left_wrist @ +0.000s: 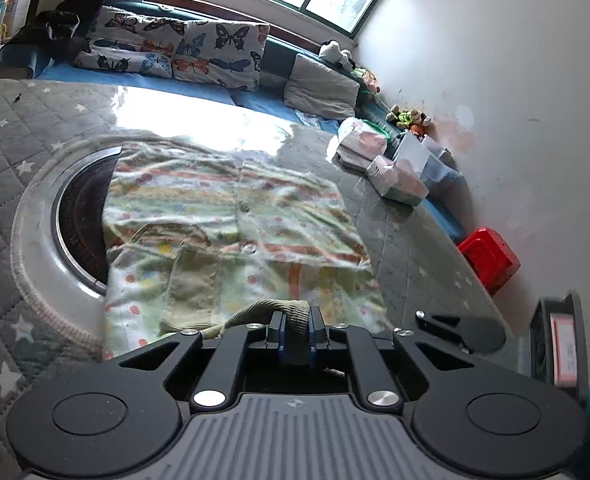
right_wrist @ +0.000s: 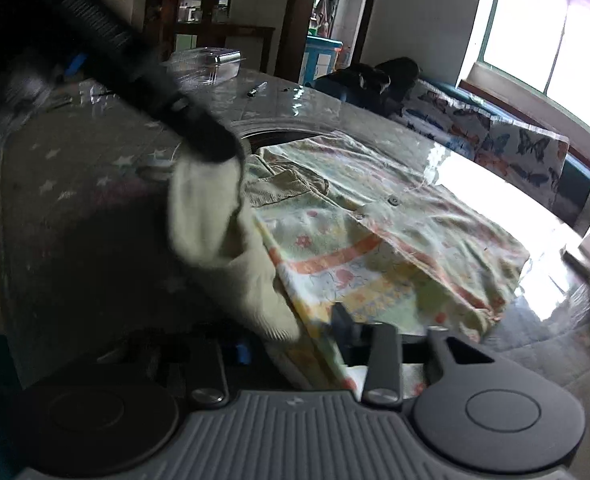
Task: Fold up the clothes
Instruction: 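Grasp the corduroy cuff and shirt hem with the left gripper, then lift the hem with the left gripper and fold it over toward the collar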
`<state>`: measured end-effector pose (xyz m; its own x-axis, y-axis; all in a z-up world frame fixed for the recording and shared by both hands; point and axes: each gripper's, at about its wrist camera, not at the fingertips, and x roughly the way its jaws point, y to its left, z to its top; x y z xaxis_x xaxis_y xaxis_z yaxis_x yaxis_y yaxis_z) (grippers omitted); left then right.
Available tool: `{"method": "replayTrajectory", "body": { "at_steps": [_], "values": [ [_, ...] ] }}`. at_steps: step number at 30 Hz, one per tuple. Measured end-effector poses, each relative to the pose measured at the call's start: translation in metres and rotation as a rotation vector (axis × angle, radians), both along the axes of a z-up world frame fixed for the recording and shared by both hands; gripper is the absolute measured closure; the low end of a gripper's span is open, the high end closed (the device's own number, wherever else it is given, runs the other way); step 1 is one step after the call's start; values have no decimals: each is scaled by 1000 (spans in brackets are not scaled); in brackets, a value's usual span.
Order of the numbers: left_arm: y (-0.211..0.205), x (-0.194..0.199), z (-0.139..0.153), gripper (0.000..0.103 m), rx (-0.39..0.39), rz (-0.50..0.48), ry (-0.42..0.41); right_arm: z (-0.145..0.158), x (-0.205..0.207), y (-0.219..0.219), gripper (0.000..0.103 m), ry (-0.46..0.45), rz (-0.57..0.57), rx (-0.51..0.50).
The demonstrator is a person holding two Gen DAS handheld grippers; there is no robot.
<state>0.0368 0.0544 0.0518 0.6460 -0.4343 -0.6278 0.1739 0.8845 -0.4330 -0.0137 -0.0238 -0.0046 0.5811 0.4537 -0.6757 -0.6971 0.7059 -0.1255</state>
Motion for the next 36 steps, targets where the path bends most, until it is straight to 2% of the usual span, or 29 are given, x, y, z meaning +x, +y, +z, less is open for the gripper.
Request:
{"method": "replayTrajectory", "body": {
  "at_steps": [4,5,6,7,8,14,16,18,23,30,31,33,34,36],
  "values": [
    [8,-16,-7,88,32,-6,-16,8,10,-7,85,52,-36,73],
    [10,-21,-8,81,46,-4,-26,10,12,-9,85,62,-48,91],
    [12,-27,-9,65,71,2,-42,13,15,-11,86,72,-59,108],
    [14,-33,-10,56,100,11,-62,15,16,-12,87,74,-65,118],
    [15,-40,-11,52,137,15,-87,18,17,-12,87,74,-68,125],
    [11,-64,-17,46,354,2,-212,31,23,-8,90,65,-85,152],
    [10,-67,-22,43,399,-5,-229,33,26,-8,91,62,-98,157],
    [8,-67,-26,43,432,-11,-245,34,27,-9,91,59,-104,158],
    [-5,-68,-38,43,568,-64,-333,38,31,-9,91,51,-118,169],
    [-11,-59,-53,45,667,-116,-388,41,36,-9,91,44,-130,181],
    [-11,-56,-55,49,680,-120,-394,41,36,-9,91,44,-130,183],
    [-10,-51,-59,68,695,-134,-397,41,35,-10,92,41,-131,185],
    [-9,-50,-60,72,701,-143,-397,41,34,-11,92,39,-132,188],
    [-9,-50,-62,87,716,-155,-411,41,31,-12,92,34,-134,193]
  ]
}}
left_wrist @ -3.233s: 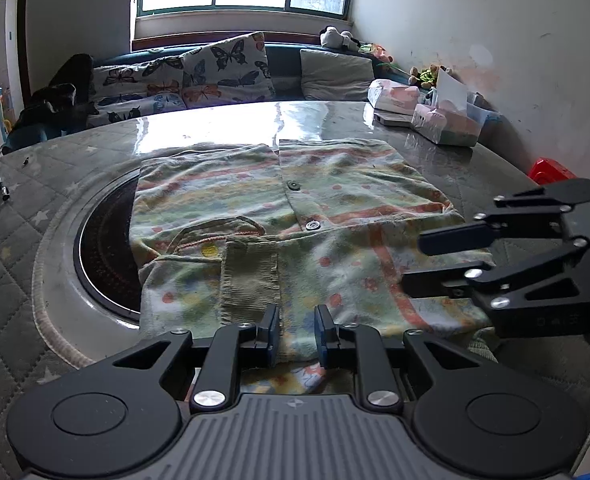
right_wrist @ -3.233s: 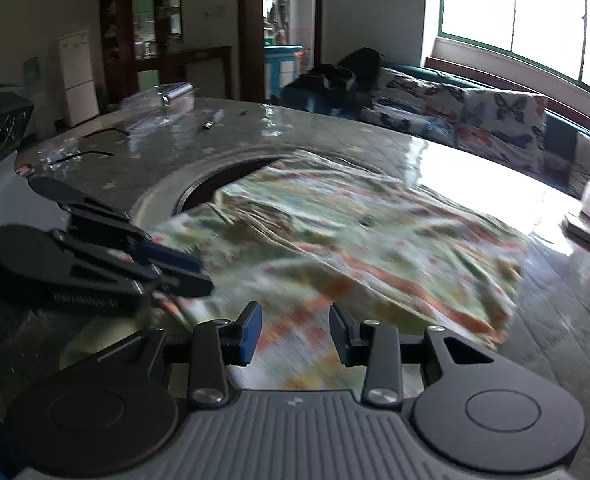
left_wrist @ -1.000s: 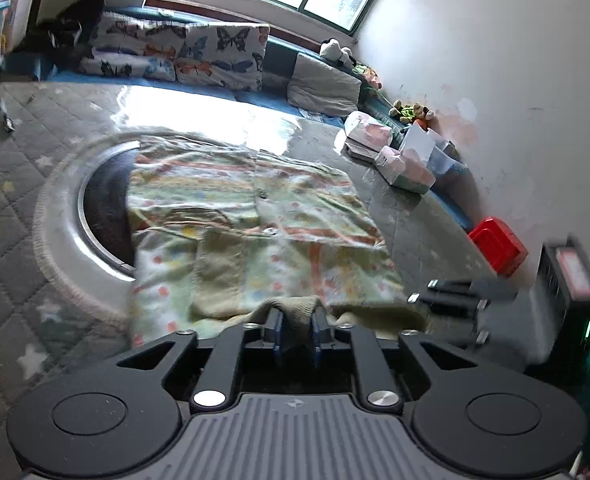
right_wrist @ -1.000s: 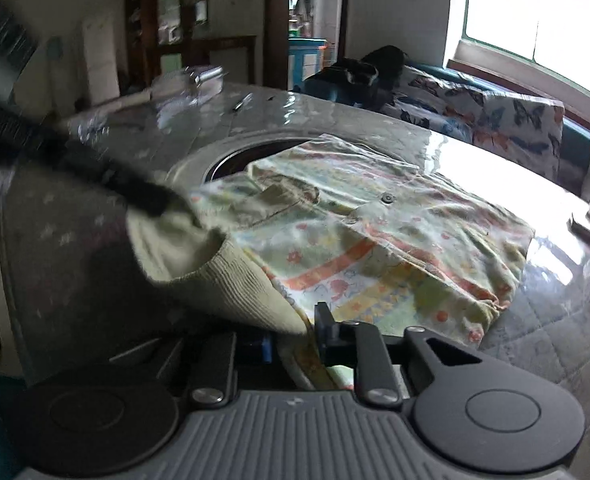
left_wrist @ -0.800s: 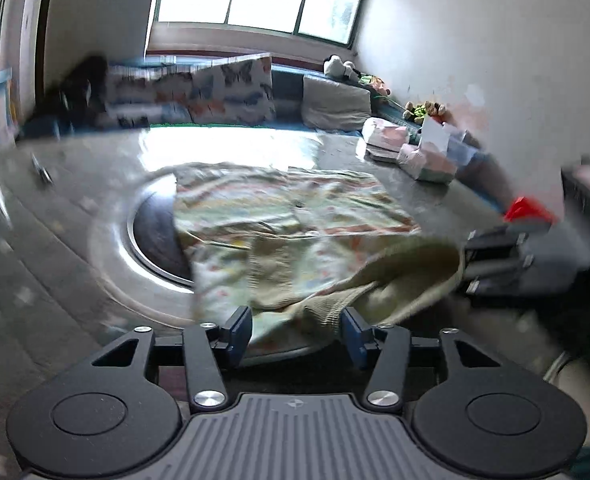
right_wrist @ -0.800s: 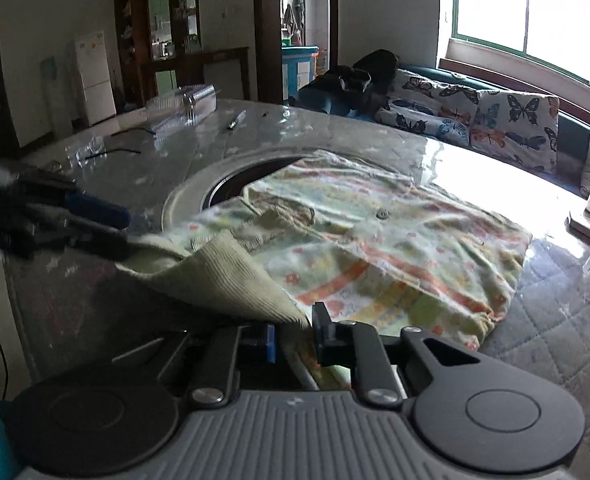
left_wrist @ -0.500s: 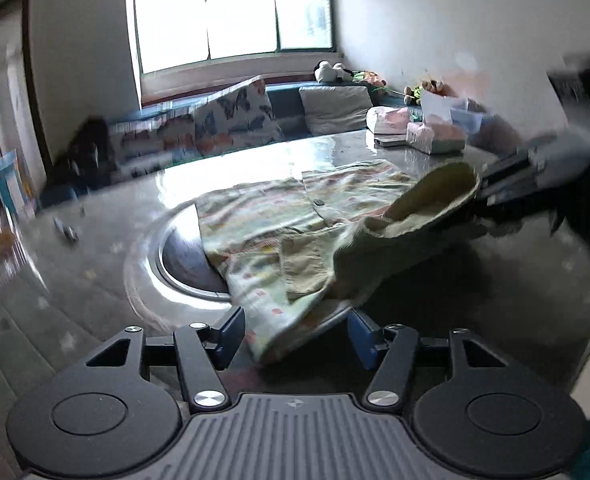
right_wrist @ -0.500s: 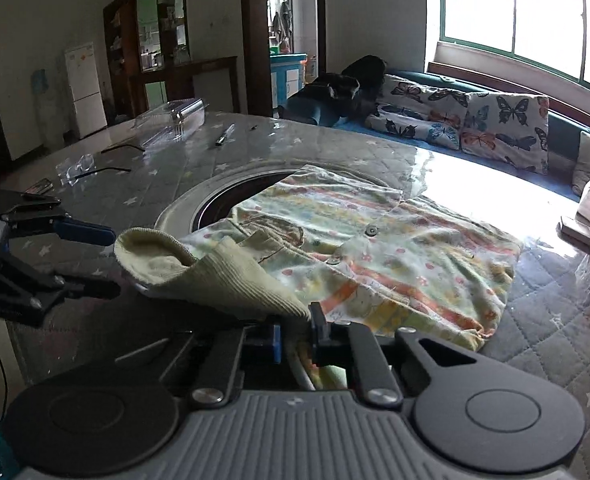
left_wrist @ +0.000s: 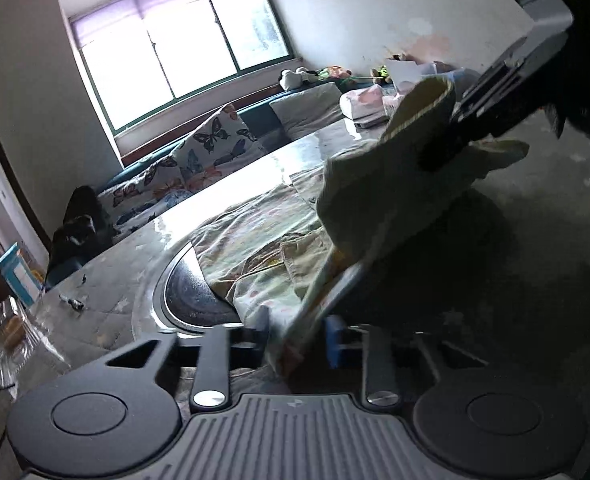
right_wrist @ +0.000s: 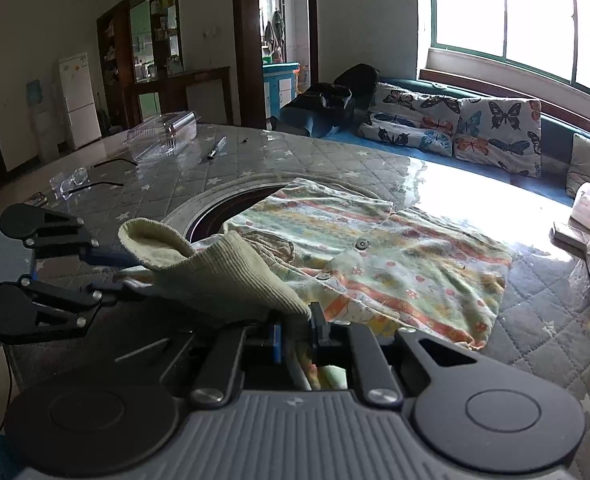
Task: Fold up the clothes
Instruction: 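Lift the hem with the left gripper and fold it over toward the collar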
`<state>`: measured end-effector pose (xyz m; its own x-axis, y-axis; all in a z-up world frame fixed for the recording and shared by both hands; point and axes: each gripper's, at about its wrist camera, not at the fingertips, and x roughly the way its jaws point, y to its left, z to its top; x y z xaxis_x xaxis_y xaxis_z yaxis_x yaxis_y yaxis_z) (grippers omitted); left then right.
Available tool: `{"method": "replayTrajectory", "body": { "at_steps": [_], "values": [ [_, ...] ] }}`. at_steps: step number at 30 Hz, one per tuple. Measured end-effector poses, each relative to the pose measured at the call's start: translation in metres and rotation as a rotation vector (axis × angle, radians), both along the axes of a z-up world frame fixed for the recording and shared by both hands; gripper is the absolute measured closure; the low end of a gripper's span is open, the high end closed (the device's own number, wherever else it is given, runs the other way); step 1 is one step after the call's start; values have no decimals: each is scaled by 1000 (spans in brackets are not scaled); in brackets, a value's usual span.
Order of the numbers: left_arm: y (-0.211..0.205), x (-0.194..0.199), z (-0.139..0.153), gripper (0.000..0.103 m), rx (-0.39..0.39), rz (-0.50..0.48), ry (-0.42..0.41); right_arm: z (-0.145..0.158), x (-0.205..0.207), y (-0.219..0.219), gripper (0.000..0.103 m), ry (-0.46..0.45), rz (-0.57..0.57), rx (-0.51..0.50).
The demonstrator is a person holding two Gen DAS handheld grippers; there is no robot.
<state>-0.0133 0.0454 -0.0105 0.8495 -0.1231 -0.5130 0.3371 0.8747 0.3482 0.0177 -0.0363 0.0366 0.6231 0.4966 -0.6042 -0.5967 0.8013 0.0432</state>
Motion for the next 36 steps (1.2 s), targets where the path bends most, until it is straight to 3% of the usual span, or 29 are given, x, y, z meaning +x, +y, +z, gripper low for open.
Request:
{"method": "replayTrajectory", "body": {
  "at_steps": [3,10,21,28,36],
  "values": [
    [0,-3,2,95,3,-11,-20,0,-7,-3,93,-15,-4,7],
    [-4,-30,27,97,-46,-45,-45,11,-37,-20,94,-44,14,30],
    [-12,-105,66,97,-111,-107,-31,40,-128,-41,94,-36,108,17],
    [-7,-74,71,97,-169,-68,-28,49,-106,-36,94,-52,105,-11],
    [12,2,80,97,-232,-7,1,57,-25,-25,94,-39,83,-31]
  ]
}}
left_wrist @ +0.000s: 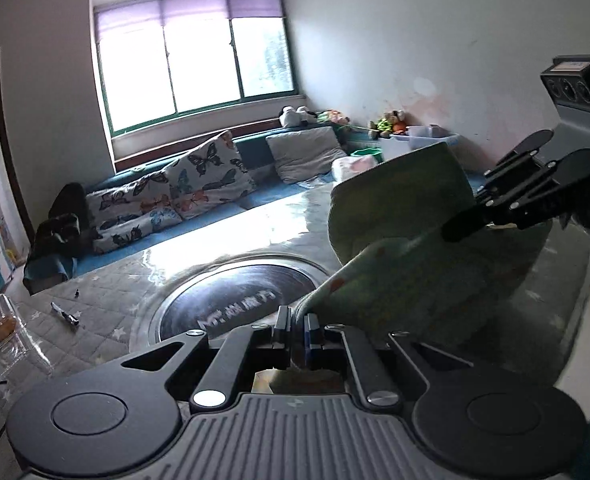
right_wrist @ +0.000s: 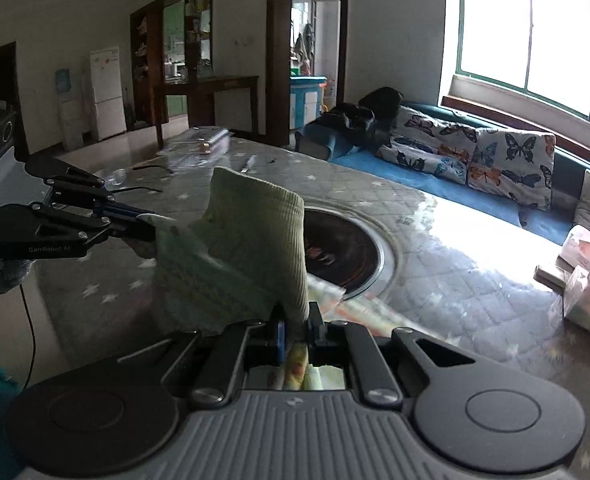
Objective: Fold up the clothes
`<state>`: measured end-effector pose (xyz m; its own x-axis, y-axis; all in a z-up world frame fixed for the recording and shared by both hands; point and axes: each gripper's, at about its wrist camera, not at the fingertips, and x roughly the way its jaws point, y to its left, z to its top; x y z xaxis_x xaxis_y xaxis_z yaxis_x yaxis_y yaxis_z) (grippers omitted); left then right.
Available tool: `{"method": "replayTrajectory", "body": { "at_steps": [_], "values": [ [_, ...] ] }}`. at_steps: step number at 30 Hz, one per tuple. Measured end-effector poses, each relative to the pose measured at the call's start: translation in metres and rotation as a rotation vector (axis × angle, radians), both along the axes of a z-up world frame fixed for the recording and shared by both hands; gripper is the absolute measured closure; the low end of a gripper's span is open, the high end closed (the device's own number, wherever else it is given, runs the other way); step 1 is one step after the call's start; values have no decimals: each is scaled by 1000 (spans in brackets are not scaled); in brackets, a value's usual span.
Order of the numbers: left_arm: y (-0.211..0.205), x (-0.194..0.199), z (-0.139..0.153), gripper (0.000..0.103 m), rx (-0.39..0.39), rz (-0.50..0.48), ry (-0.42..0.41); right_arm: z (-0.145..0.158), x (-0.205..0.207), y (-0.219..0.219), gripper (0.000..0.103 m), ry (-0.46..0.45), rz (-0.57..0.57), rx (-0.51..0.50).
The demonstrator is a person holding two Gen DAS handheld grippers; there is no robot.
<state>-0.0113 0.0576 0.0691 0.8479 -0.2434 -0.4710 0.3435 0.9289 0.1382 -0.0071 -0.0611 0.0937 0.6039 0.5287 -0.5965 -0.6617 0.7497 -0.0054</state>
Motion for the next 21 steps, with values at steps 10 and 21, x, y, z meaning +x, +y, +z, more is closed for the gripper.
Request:
{"method": "replayTrajectory", "body": {
  "at_steps": [10,21],
  "values": [
    [19,108,-48,95,-73,129,218,-56,102,19,86,79,-144,-32],
    [44,131,-69,73,-74,297,269,-73,85,-9,85,58,-263,36]
  ]
}}
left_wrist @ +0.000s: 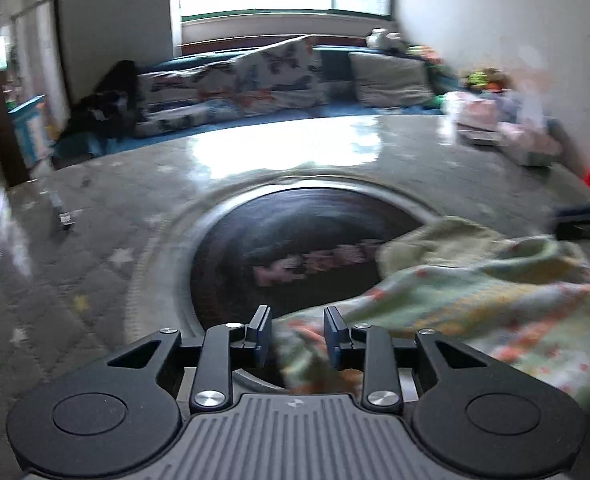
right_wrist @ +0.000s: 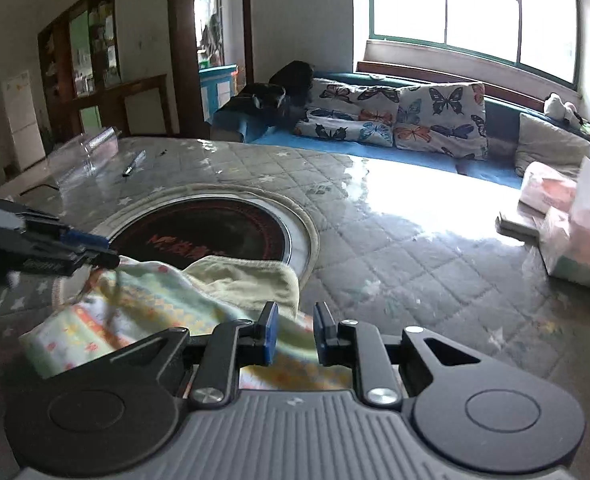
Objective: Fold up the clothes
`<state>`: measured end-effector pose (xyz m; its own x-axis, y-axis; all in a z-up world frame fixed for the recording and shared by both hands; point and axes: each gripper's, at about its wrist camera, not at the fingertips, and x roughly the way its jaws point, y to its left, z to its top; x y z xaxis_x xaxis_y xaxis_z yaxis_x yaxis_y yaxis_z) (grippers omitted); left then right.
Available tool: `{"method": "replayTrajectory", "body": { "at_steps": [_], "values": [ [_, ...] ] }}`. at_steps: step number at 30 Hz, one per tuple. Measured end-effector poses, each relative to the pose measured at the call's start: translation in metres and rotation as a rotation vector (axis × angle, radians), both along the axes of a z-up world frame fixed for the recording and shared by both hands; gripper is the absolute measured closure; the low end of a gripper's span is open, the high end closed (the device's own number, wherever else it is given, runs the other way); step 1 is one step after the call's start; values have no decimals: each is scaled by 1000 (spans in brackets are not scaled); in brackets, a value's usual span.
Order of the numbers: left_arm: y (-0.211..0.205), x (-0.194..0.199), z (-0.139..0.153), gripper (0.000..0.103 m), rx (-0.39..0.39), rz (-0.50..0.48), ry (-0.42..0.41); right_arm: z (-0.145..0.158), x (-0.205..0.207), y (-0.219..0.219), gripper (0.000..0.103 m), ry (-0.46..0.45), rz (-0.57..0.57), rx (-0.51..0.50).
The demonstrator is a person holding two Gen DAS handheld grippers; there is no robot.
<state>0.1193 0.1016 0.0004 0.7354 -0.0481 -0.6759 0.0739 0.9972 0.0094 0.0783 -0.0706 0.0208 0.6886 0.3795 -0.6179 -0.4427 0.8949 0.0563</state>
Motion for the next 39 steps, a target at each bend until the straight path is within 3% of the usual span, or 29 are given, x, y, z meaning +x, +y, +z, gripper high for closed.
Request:
{"method": "replayTrajectory", "body": {
  "at_steps": [3,8,12,22,26,35,39],
  "values": [
    [8,0,3,78,-27,56,10,-4,-10,-7,85,25,-4,32],
    [-13,-18,21,78,-117,-48,-23,-23,-4,-21,85,83,-78,44],
    [-36,-13,21,78,-172,-116,5,-31,1,-32,85,85,-139,39],
    [-41,17,-7,76,-199,-93,86,-25,5,-51,84,81,-213,45],
    [-42,16,-9,75,-197,-95,75,-31,10,-50,84,109,-205,49],
    [-44,5,0,76,-171,-98,43,-26,10,-44,84,79,-249,-15],
    [-49,-16,12,76,-173,-151,6,-9,0,-31,84,48,-169,-8]
  ]
}}
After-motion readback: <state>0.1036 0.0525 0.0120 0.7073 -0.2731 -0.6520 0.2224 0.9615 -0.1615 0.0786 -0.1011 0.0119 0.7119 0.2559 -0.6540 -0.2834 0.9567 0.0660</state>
